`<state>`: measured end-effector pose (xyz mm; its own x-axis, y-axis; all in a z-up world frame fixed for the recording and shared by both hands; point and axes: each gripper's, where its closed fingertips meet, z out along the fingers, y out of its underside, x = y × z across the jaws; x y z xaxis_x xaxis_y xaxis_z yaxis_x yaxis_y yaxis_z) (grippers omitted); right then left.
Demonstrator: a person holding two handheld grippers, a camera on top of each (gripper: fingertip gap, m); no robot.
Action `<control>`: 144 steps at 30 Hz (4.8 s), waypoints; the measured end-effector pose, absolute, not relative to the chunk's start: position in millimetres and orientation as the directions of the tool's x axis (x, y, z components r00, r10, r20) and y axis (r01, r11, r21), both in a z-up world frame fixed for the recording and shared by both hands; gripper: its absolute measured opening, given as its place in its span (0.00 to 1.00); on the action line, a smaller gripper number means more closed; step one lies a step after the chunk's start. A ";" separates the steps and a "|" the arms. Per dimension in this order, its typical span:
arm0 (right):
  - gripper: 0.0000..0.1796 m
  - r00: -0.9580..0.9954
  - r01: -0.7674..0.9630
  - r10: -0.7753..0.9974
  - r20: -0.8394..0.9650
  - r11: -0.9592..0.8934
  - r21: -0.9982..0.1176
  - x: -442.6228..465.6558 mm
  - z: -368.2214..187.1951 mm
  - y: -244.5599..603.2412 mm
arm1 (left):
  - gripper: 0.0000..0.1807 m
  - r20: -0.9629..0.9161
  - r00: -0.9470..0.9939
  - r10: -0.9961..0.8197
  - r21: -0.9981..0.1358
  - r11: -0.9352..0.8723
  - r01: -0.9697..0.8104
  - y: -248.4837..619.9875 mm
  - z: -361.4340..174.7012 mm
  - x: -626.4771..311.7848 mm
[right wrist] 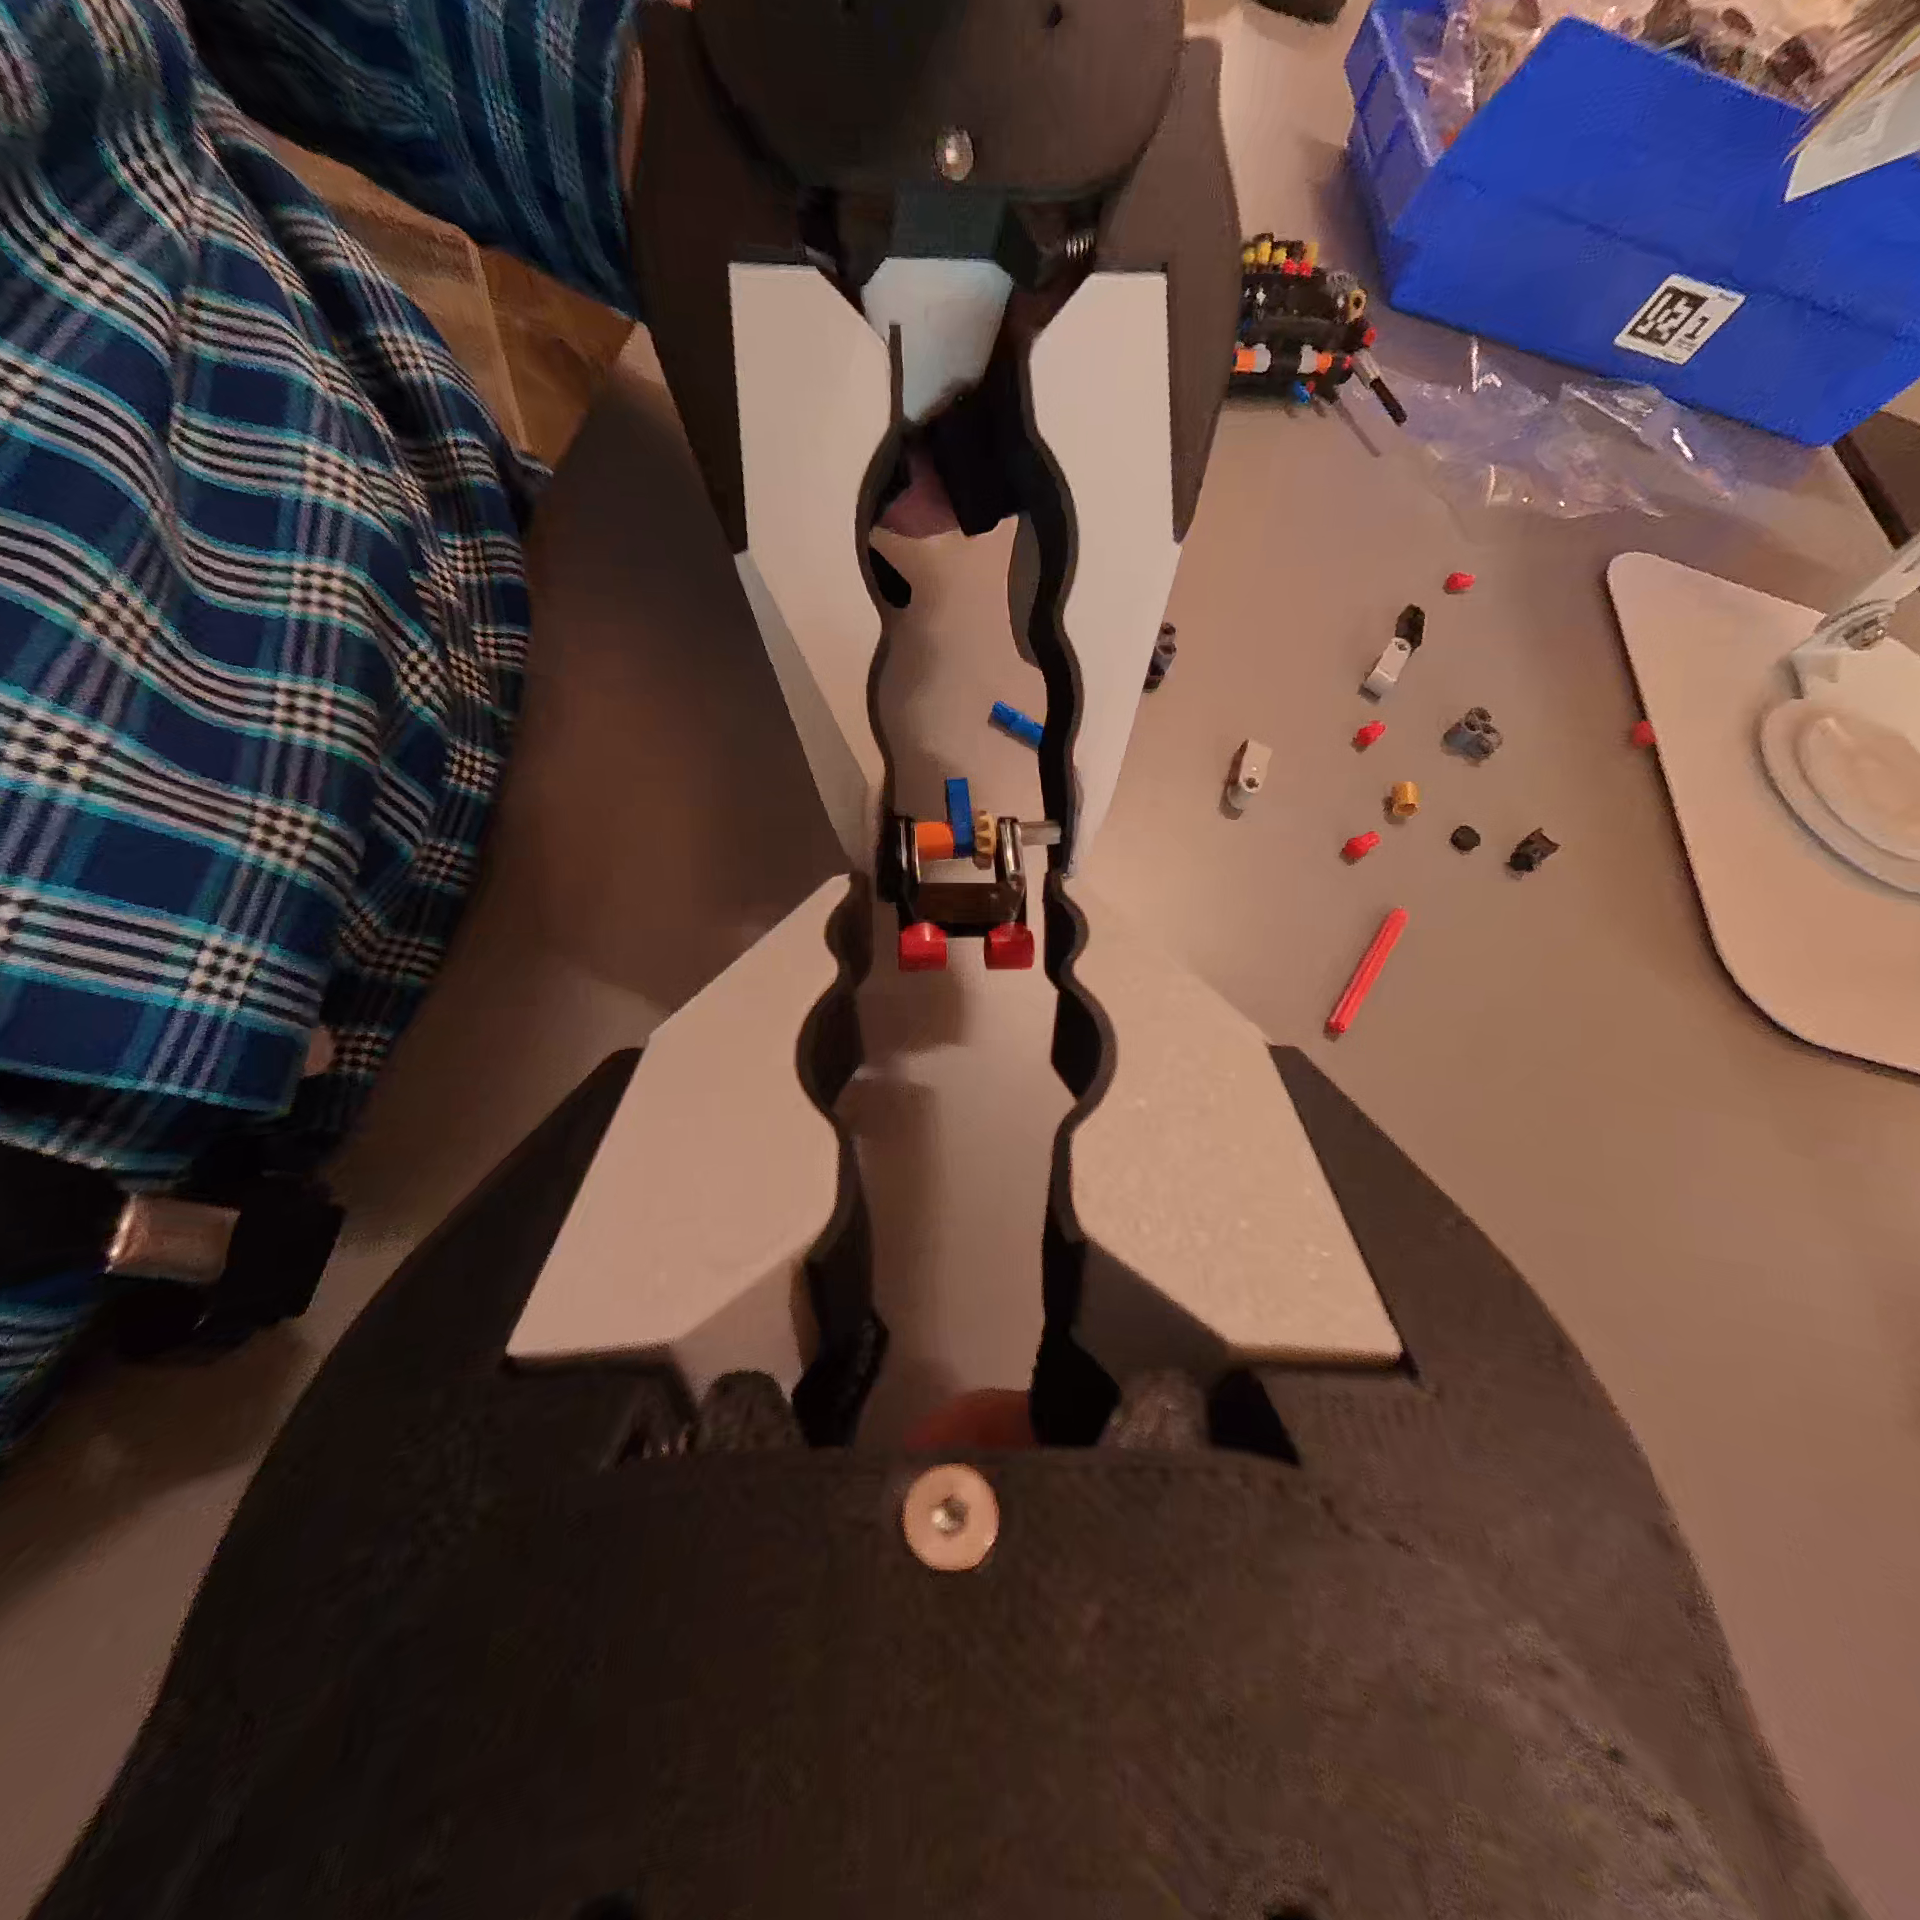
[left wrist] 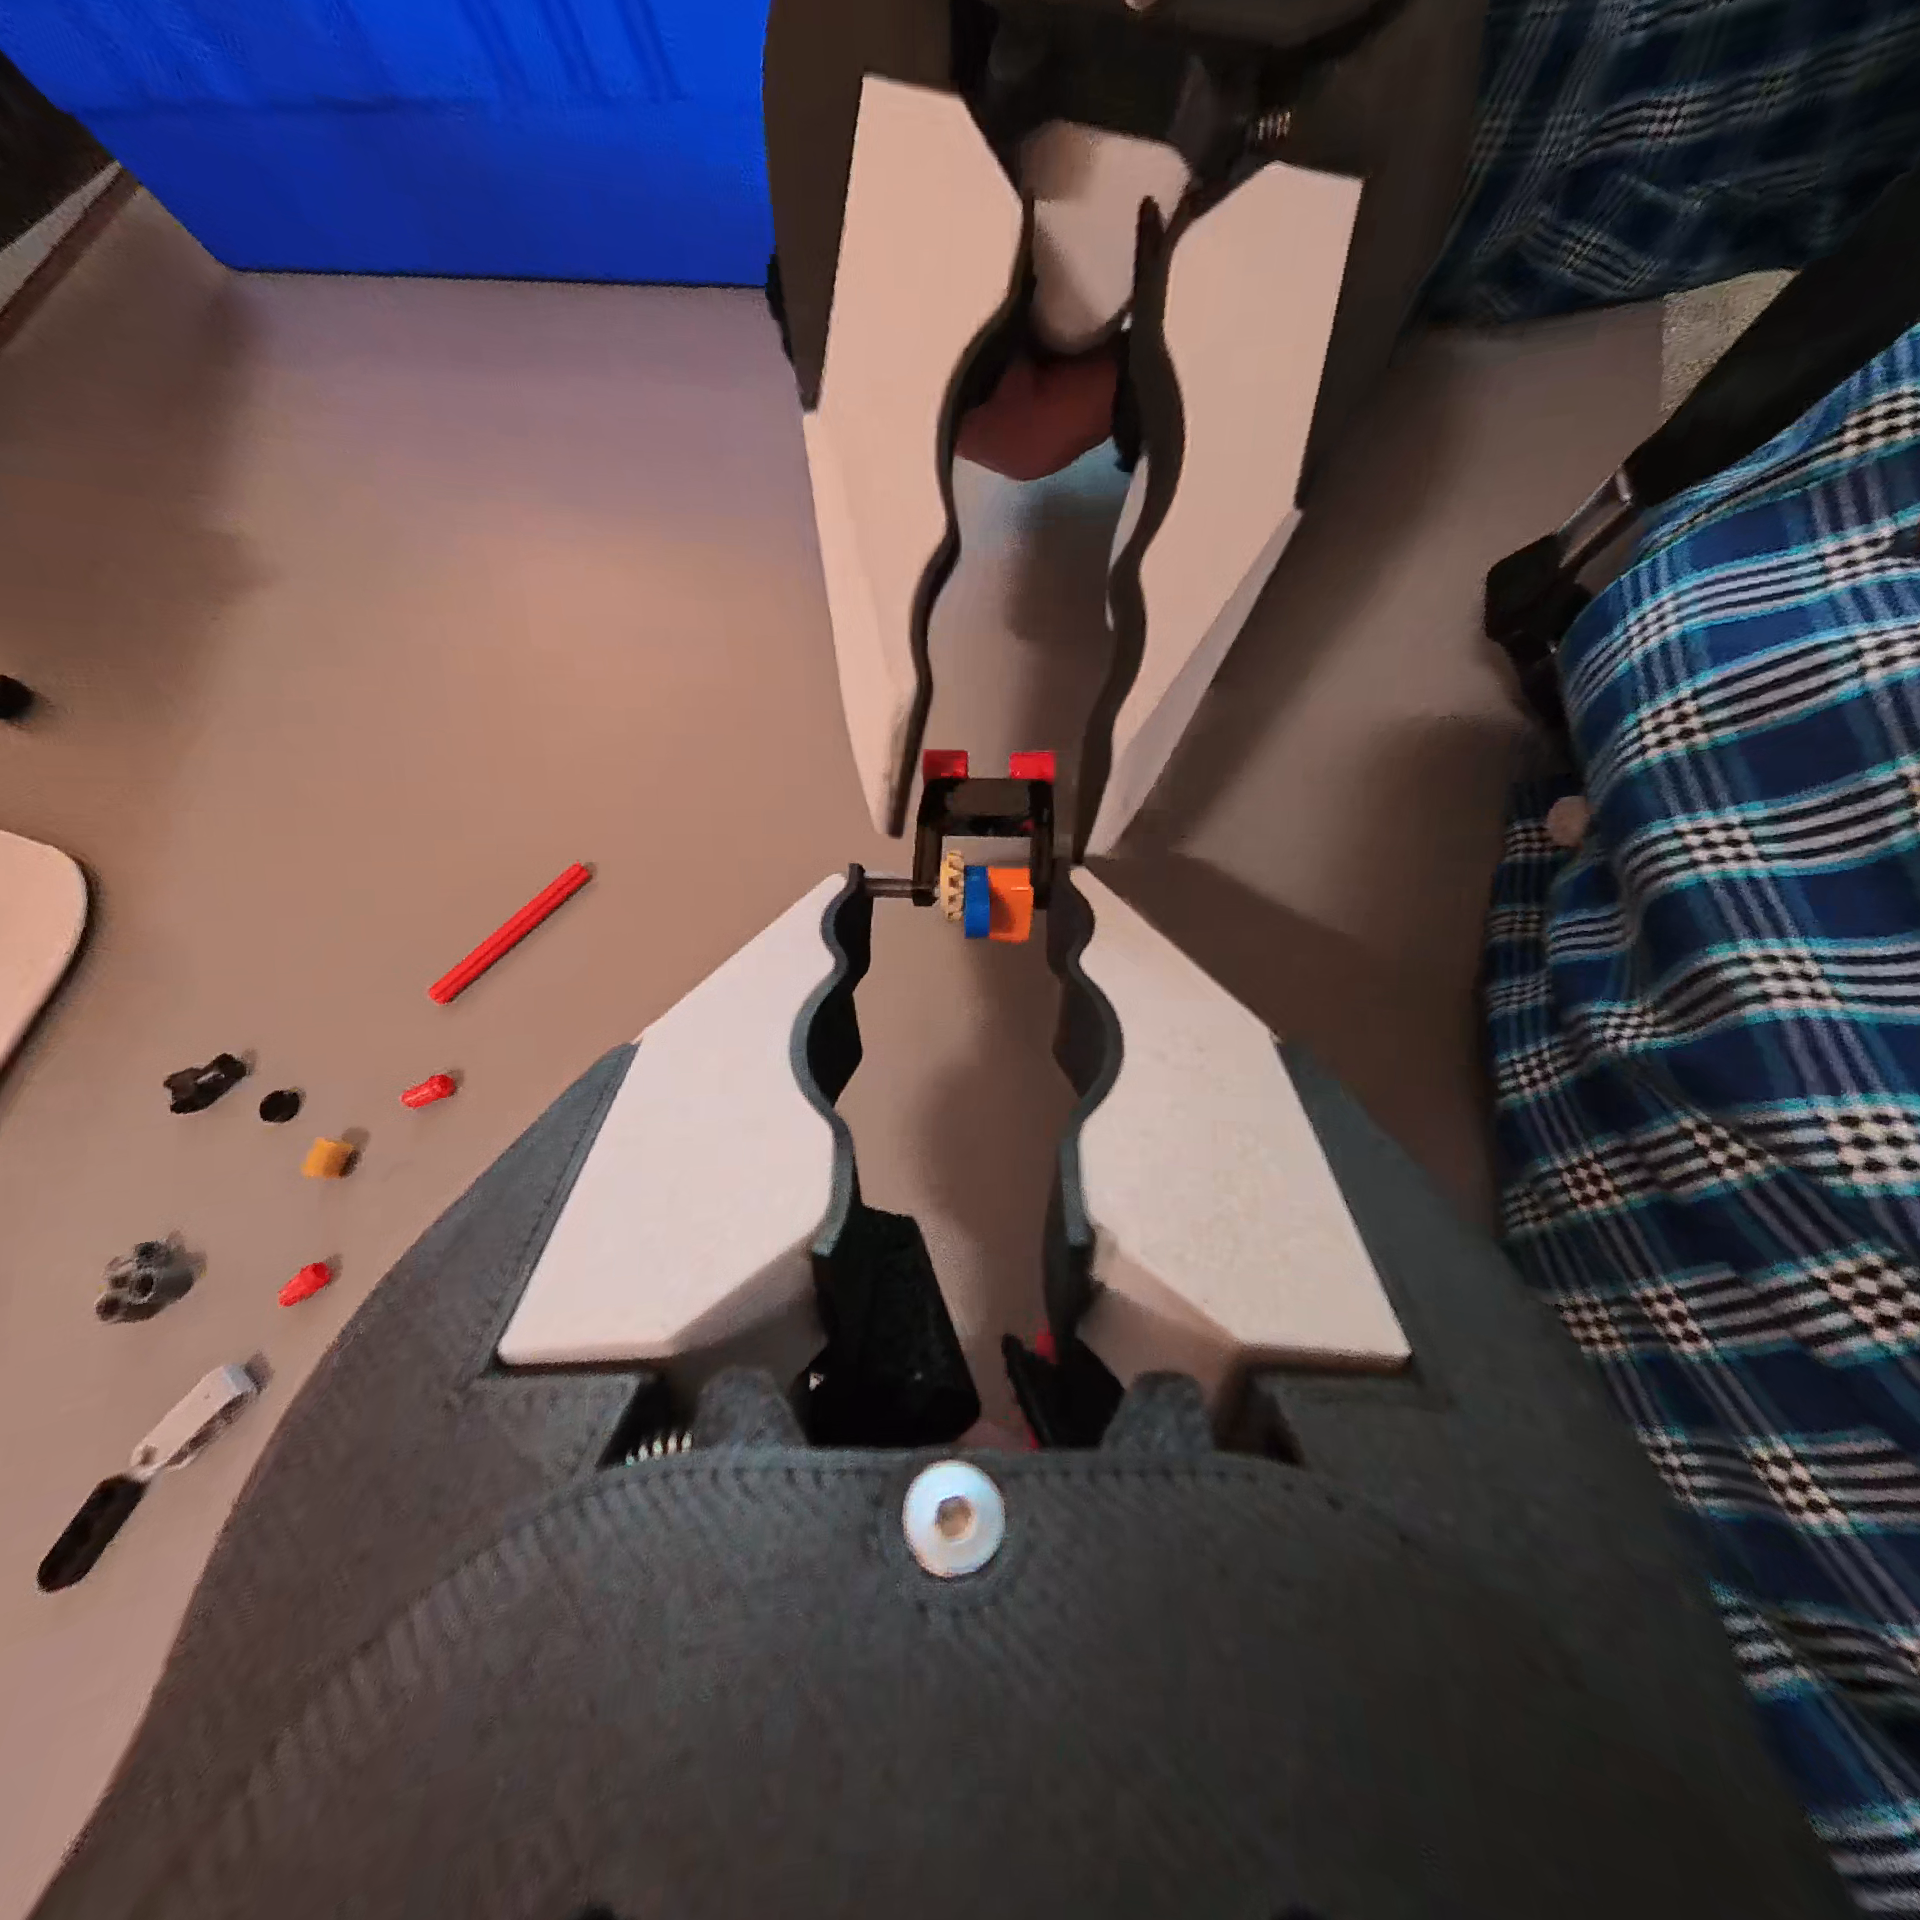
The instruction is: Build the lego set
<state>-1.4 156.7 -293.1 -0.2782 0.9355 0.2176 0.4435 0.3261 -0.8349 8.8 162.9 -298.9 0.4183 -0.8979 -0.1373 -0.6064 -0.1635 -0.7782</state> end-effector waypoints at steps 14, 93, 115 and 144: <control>0.12 -0.288 0.369 0.943 0.169 0.272 -0.889 6.3 -277.9 154.7 | 0.25 -0.111 0.365 -0.925 -0.779 -0.147 -0.609 155.7 -287.2 12.5; 0.14 -0.157 0.332 0.878 0.452 0.478 -0.813 9.8 -249.0 161.1 | 0.08 0.019 0.389 -0.921 -0.893 -0.190 -0.407 152.8 -255.3 14.3; 0.17 -0.232 0.328 0.881 0.411 0.469 -0.820 7.1 -256.2 153.4 | 0.06 0.022 0.286 -0.958 -0.870 -0.159 -0.467 137.1 -260.3 26.8; 0.13 -0.248 0.239 0.927 0.281 0.339 -0.910 11.5 -242.0 151.4 | 0.27 -0.076 0.366 -0.928 -0.889 -0.103 -0.446 154.2 -244.9 23.9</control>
